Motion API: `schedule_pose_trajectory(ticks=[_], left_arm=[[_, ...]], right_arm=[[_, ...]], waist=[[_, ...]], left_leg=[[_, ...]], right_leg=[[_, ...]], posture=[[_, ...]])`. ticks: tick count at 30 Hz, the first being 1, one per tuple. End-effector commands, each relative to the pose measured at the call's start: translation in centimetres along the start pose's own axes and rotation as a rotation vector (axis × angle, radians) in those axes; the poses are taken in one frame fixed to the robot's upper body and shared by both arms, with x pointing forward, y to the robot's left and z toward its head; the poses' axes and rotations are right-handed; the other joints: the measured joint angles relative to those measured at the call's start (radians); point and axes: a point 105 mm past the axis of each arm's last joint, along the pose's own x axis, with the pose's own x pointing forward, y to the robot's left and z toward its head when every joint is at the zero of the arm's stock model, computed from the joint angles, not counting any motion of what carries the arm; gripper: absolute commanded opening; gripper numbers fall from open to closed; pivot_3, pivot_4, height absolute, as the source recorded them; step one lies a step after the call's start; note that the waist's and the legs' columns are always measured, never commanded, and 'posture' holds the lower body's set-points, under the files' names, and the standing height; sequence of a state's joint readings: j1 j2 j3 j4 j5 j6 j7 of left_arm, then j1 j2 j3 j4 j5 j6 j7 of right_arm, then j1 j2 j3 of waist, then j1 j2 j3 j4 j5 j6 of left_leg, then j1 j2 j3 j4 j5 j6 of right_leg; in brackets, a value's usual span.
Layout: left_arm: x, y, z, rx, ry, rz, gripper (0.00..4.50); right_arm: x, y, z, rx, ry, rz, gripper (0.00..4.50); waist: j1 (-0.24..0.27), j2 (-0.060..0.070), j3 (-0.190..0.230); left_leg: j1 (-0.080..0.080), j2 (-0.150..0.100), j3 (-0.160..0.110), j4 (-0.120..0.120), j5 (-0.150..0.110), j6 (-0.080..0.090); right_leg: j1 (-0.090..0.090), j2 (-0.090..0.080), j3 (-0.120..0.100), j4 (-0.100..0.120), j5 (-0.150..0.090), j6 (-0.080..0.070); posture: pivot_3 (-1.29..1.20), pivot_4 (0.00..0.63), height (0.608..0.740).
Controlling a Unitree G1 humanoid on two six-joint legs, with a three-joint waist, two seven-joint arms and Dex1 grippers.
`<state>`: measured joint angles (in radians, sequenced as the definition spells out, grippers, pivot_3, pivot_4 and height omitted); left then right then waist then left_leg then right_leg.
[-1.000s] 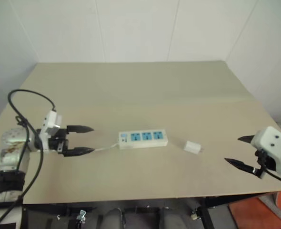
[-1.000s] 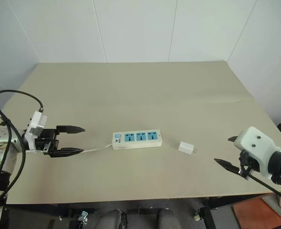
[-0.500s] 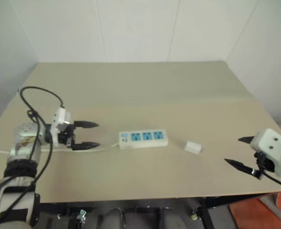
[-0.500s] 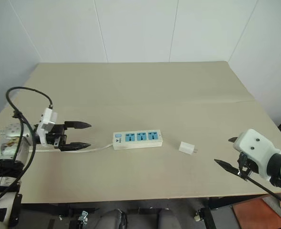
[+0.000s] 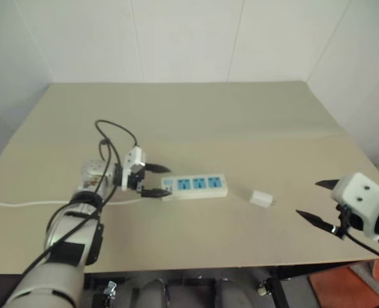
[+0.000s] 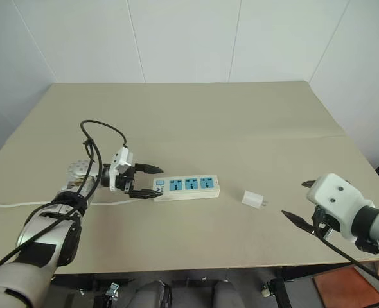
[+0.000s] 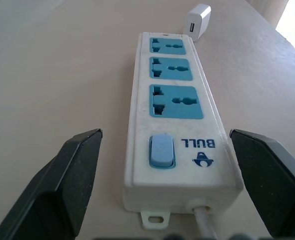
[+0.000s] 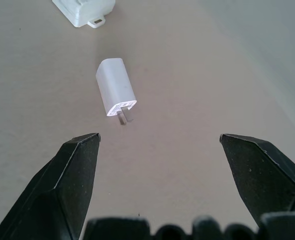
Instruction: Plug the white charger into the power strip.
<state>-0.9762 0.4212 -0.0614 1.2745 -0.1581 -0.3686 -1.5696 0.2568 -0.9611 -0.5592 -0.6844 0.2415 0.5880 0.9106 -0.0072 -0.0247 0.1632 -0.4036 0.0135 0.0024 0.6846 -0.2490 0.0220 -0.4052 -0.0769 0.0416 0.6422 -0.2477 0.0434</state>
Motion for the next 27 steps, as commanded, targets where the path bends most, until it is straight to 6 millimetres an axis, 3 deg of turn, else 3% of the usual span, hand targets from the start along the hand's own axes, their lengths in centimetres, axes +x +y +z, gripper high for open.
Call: schedule_pose_trajectory(ticks=[1,14,27], left_arm=[[0.3,0.6,1.2,0.035,-0.022,0.017,4.46],[1.3,-0.1,-1.9,0.033,0.090,0.046,4.46],[1.4,-0.5,-2.9,0.008,-0.009,0.129,4.46]], right_arm=[[-0.7,-0.4,0.6,-0.017,-0.008,-0.051,4.50],[-1.1,0.0,0.7,-0.008,0.006,-0.073,4.50],[-0.4,0.1,0.5,-0.024,0.015,-0.076,4.50]], waist=[[-0.001,0.000,0.000],[-0.001,0.000,0.000],[0.002,0.000,0.000]], left_leg=[[0.000,0.000,0.000,0.000,0.000,0.000],[0.001,0.000,0.000,0.000,0.000,0.000],[0.003,0.000,0.000,0.000,0.000,0.000]], right_leg=[[0.000,0.000,0.000,0.000,0.000,0.000],[0.000,0.000,0.000,0.000,0.000,0.000],[0.002,0.000,0.000,0.001,0.000,0.000]], posture=[[0.00,0.150,0.740],[0.00,0.150,0.740],[0.00,0.150,0.740]])
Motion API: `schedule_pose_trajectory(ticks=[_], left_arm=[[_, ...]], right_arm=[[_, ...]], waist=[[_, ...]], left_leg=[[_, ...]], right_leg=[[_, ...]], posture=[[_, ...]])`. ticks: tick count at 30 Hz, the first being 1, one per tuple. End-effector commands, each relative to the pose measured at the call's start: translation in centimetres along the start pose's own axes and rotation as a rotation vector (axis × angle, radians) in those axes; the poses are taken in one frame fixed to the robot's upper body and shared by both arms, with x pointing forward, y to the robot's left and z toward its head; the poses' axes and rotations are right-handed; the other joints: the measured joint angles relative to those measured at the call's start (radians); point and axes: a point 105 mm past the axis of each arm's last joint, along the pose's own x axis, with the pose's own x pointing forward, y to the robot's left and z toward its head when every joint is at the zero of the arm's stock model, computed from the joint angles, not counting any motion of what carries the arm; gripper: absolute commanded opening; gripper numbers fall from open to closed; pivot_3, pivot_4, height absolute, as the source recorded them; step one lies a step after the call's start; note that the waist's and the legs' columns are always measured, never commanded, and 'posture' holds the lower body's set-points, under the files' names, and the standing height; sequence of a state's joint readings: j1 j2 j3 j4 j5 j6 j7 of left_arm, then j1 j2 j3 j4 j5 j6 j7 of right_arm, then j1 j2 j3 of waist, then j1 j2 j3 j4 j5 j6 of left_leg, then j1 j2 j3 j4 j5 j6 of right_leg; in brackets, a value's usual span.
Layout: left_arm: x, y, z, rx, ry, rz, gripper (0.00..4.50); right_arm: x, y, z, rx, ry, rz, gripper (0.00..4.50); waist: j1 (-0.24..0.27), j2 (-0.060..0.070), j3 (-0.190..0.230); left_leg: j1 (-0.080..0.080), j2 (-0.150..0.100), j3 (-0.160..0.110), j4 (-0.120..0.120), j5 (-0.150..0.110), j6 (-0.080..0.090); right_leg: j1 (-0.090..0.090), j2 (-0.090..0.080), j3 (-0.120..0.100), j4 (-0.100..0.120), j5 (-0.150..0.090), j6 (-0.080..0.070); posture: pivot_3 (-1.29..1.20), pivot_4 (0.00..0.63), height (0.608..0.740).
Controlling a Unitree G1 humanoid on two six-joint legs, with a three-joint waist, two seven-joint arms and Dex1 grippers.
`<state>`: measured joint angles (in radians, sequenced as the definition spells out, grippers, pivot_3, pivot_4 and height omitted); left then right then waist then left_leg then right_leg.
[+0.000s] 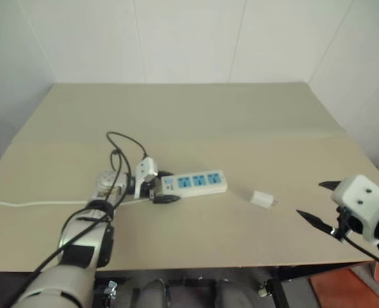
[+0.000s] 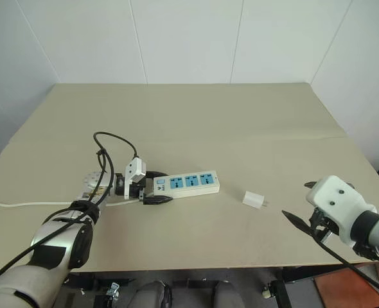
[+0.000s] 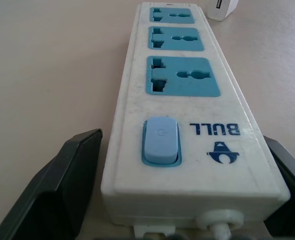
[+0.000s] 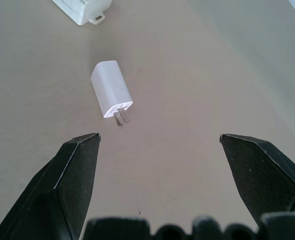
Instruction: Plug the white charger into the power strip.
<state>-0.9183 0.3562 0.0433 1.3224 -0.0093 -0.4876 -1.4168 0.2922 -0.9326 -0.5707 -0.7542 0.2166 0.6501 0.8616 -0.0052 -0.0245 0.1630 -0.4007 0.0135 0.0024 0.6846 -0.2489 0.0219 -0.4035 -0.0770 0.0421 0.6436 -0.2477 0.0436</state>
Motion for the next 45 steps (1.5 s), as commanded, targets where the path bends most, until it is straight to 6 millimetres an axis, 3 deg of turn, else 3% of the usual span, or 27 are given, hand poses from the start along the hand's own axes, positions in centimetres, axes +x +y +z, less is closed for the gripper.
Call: schedule_pose_trajectory(ticks=[1,14,19,26,31,39,45], left_arm=[[-0.2,-0.3,-0.3,-0.008,-0.043,0.028,4.46],[-0.8,-0.8,-0.7,-0.033,-0.094,0.033,4.46],[-0.8,-1.2,-0.9,-0.029,-0.070,-0.018,3.30],[-0.4,-2.0,-0.5,0.006,-0.046,-0.122,3.31],[0.2,-2.7,-0.2,0.017,-0.040,-0.197,3.31],[0.6,-3.5,-0.5,0.109,0.019,-0.258,3.31],[0.8,-3.9,-0.7,0.113,0.008,-0.265,3.31]], right_arm=[[-0.1,-0.4,0.8,-0.039,-0.020,-0.027,4.50],[0.6,-0.4,0.8,-0.055,-0.032,-0.024,4.50],[0.8,-0.5,0.9,-0.056,-0.039,-0.026,4.50],[1.0,-0.3,1.3,-0.021,0.004,0.044,4.50],[1.8,-0.7,3.6,-0.053,0.075,0.206,4.50],[5.9,-0.2,6.9,-0.043,0.219,0.431,4.50],[9.1,0.0,7.1,-0.116,0.339,0.490,4.50]], waist=[[-0.001,0.000,0.000],[-0.006,0.000,0.000],[-0.006,0.000,0.000],[-0.007,0.000,0.000],[-0.009,0.001,0.000],[-0.001,0.001,-0.001],[0.000,0.001,-0.001]], left_leg=[[0.000,0.000,0.000,0.000,0.000,0.000],[0.001,0.000,0.000,0.000,0.000,0.000],[0.001,0.000,0.000,0.000,0.000,0.000],[0.001,0.000,0.000,0.000,0.000,0.000],[0.002,0.000,0.000,0.000,0.000,0.000],[-0.003,0.001,-0.002,0.001,0.000,0.000],[-0.007,0.000,-0.003,0.001,0.000,0.000]], right_leg=[[0.000,0.000,0.000,0.000,0.000,0.000],[0.000,0.000,0.000,0.000,0.000,0.000],[0.001,0.000,0.000,0.001,0.000,0.000],[0.001,0.000,0.001,0.001,0.000,0.000],[0.000,0.000,0.001,0.002,0.000,0.000],[-0.003,0.000,-0.001,-0.001,0.000,0.000],[-0.007,-0.001,-0.001,0.000,0.000,0.000]], posture=[[0.00,0.150,0.740],[0.00,0.150,0.740],[0.00,0.150,0.740],[0.00,0.150,0.740],[0.00,0.150,0.740],[0.00,0.150,0.740],[0.00,0.150,0.740]])
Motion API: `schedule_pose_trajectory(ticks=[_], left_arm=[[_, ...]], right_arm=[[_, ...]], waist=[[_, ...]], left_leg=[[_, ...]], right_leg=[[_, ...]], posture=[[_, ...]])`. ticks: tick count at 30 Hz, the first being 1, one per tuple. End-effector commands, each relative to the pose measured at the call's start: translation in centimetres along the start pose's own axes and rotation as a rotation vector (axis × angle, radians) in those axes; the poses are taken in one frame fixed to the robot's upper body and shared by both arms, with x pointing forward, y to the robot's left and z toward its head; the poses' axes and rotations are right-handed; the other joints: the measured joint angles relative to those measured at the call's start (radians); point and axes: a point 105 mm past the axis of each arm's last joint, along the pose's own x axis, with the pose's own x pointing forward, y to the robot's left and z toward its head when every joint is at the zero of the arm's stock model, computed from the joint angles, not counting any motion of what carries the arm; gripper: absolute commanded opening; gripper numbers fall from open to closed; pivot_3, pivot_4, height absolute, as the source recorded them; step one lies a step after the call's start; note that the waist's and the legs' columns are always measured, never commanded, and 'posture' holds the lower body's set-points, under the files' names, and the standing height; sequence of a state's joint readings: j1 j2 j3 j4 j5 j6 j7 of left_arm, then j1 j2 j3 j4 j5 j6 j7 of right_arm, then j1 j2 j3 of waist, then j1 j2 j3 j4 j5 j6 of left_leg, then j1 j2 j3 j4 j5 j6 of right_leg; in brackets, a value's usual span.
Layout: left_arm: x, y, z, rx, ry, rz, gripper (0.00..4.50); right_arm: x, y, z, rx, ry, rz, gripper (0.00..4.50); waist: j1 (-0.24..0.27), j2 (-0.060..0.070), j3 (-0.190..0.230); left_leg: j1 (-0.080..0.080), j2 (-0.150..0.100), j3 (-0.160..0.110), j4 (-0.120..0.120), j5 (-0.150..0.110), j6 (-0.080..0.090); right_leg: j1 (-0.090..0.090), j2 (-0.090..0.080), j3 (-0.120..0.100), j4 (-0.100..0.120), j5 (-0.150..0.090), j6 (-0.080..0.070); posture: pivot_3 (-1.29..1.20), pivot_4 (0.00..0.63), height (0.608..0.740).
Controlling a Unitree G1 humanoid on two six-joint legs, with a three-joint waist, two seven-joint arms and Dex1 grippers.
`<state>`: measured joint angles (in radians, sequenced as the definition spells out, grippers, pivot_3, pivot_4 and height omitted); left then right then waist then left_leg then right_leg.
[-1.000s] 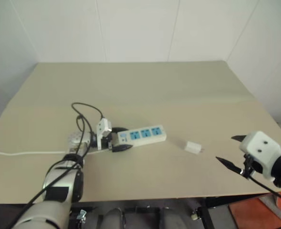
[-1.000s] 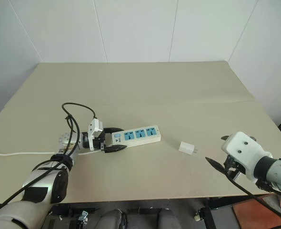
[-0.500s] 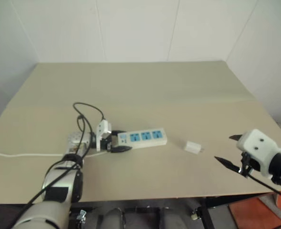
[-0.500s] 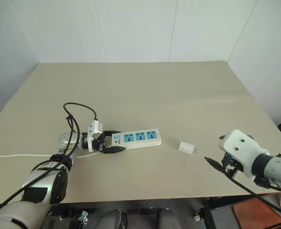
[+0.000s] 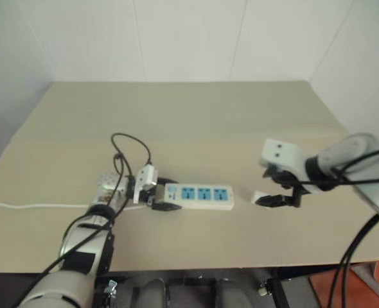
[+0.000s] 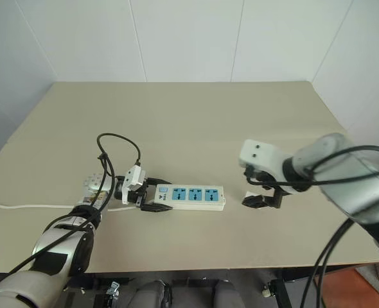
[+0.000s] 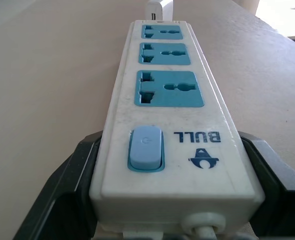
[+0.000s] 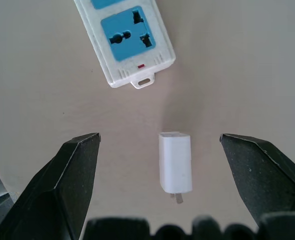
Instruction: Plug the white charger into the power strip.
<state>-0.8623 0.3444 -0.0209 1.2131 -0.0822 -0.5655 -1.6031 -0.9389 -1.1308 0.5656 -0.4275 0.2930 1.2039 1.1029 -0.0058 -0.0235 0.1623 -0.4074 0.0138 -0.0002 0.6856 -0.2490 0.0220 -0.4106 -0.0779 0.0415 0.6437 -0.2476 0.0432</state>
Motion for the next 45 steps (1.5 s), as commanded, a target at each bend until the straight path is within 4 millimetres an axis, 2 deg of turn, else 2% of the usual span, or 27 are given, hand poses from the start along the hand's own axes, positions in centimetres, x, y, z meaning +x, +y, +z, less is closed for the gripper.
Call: schedule_pose_trajectory(ticks=[1,9,29,39,45], left_arm=[[0.7,-1.2,-1.0,-0.020,0.023,-0.052,3.31],[1.2,-1.2,-0.6,-0.024,-0.016,-0.052,3.31],[1.4,-1.6,-0.8,-0.029,-0.028,-0.053,3.31],[0.9,-1.7,-1.0,-0.043,-0.044,-0.029,3.31],[0.9,-1.8,-1.0,-0.044,-0.044,-0.034,3.31]], right_arm=[[0.6,-1.4,-0.2,-0.010,0.080,-0.030,4.50],[2.8,-2.7,-0.5,-0.001,0.176,-0.018,4.50],[5.4,-1.7,-1.7,0.061,0.233,0.056,4.50],[5.9,-1.7,-2.4,0.093,0.254,0.052,1.17],[5.2,-2.1,-1.7,0.021,0.227,0.019,1.16]], waist=[[0.001,0.000,0.000],[0.003,0.001,-0.001],[0.006,0.002,-0.001],[0.002,0.002,-0.001],[0.001,0.002,-0.001]], left_leg=[[0.000,0.000,0.000,0.000,0.000,0.000],[-0.008,0.000,0.001,0.003,0.000,0.000],[-0.009,0.000,0.002,0.007,0.000,0.000],[-0.009,0.000,0.002,0.007,0.000,0.000],[-0.009,0.000,0.002,0.007,0.000,0.000]], right_leg=[[0.000,0.000,0.000,0.000,0.000,0.000],[-0.011,0.000,0.001,0.005,0.000,0.000],[-0.011,0.000,0.000,0.006,0.000,0.000],[-0.011,0.000,0.000,0.006,0.000,0.000],[-0.011,0.000,0.000,0.006,0.000,0.000]], posture=[[0.00,0.150,0.740],[0.00,0.150,0.740],[0.00,0.150,0.740],[0.00,0.150,0.740],[0.00,0.150,0.740]])
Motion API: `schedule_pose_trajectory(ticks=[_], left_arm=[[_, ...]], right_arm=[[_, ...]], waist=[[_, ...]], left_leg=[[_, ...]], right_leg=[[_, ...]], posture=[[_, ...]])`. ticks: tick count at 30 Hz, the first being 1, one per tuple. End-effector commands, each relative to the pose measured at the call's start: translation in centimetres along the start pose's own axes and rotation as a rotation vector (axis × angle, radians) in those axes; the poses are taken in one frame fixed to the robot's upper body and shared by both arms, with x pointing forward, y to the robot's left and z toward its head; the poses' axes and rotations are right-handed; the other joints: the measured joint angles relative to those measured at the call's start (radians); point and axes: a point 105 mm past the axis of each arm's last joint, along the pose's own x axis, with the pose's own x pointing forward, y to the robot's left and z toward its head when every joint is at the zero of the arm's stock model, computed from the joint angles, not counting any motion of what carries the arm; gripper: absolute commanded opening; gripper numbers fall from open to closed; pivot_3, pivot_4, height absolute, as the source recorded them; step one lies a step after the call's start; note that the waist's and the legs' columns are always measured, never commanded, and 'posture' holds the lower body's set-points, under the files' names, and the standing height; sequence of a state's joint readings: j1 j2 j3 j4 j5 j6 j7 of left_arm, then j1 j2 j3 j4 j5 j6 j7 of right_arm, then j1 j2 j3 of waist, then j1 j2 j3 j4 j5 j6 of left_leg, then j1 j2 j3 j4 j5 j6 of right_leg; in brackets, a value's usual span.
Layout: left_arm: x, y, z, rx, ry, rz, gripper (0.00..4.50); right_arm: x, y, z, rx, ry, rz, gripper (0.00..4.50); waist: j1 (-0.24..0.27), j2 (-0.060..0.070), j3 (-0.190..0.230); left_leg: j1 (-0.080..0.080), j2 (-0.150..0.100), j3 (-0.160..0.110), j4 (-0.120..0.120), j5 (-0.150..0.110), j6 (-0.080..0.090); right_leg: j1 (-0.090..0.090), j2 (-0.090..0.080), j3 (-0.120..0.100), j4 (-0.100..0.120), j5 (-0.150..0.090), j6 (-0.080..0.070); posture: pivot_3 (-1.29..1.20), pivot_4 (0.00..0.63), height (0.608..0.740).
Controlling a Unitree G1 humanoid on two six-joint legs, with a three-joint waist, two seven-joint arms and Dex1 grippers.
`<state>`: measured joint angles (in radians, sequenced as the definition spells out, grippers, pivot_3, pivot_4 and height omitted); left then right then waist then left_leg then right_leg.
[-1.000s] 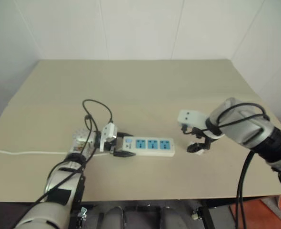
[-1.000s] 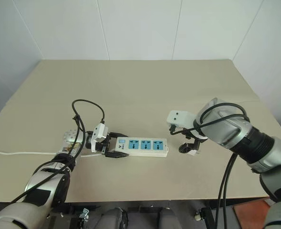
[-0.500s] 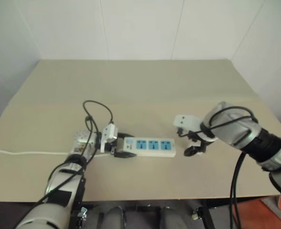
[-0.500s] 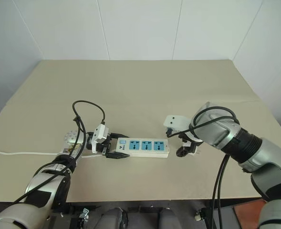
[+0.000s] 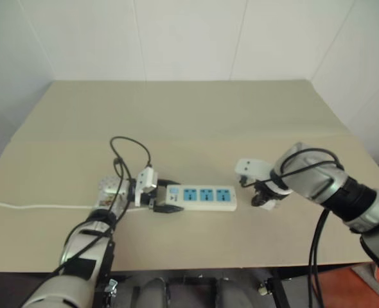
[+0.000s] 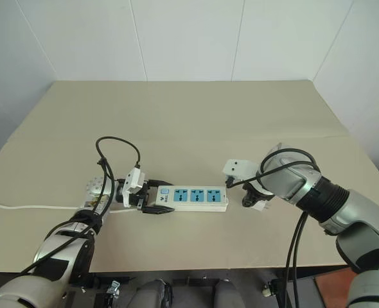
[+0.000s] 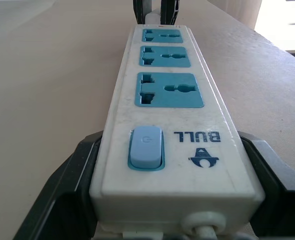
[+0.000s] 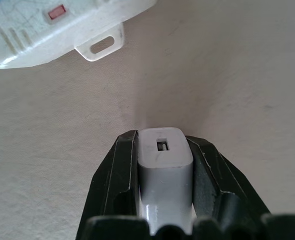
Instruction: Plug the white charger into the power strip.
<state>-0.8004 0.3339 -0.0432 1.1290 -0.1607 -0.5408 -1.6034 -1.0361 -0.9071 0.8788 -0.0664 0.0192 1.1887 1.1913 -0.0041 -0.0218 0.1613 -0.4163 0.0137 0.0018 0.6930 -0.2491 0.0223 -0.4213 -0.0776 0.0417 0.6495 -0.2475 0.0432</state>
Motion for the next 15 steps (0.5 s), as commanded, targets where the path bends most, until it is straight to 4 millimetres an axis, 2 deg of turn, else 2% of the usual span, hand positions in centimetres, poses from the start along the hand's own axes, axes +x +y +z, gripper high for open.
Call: schedule_pose_trajectory(ticks=[1,5,8,12,15], left_arm=[[0.4,-1.2,-1.1,-0.042,0.024,-0.047,3.31],[0.2,-1.4,-1.2,-0.051,0.046,-0.066,3.31],[0.1,-1.6,-1.2,-0.047,0.061,-0.081,3.31],[-0.1,-1.8,-1.2,-0.055,0.064,-0.087,3.31],[-0.1,-2.1,-1.3,-0.047,0.086,-0.106,3.31]], right_arm=[[-1.8,-0.6,0.5,-0.067,-0.036,-0.065,1.16],[-4.8,-1.0,2.2,-0.125,-0.132,-0.111,1.16],[-7.4,-1.7,4.4,-0.119,-0.328,-0.160,1.16],[-10.3,-2.2,7.5,-0.120,-0.796,-0.192,1.16],[-10.9,-1.3,8.8,-0.132,-1.144,-0.141,1.16]], waist=[[-0.001,0.000,0.000],[-0.007,0.000,0.000],[-0.011,0.000,0.000],[-0.009,-0.001,-0.001],[-0.006,-0.003,-0.003]], left_leg=[[0.000,0.000,0.000,0.000,0.000,0.000],[0.000,0.000,-0.001,0.000,0.000,0.000],[0.000,0.000,-0.001,0.000,0.000,0.000],[0.001,0.001,-0.002,0.000,0.000,0.000],[0.001,0.001,-0.001,-0.001,0.000,0.000]], right_leg=[[0.000,0.000,0.000,0.000,0.000,0.000],[0.000,0.000,0.000,0.000,0.000,0.000],[0.000,0.000,0.000,0.000,0.000,0.000],[0.001,0.001,0.000,0.000,0.000,0.000],[0.003,0.001,-0.001,0.000,0.000,0.000]], posture=[[0.00,0.150,0.740],[0.00,0.150,0.740],[0.00,0.150,0.740],[0.00,0.150,0.740],[0.00,0.150,0.740]])
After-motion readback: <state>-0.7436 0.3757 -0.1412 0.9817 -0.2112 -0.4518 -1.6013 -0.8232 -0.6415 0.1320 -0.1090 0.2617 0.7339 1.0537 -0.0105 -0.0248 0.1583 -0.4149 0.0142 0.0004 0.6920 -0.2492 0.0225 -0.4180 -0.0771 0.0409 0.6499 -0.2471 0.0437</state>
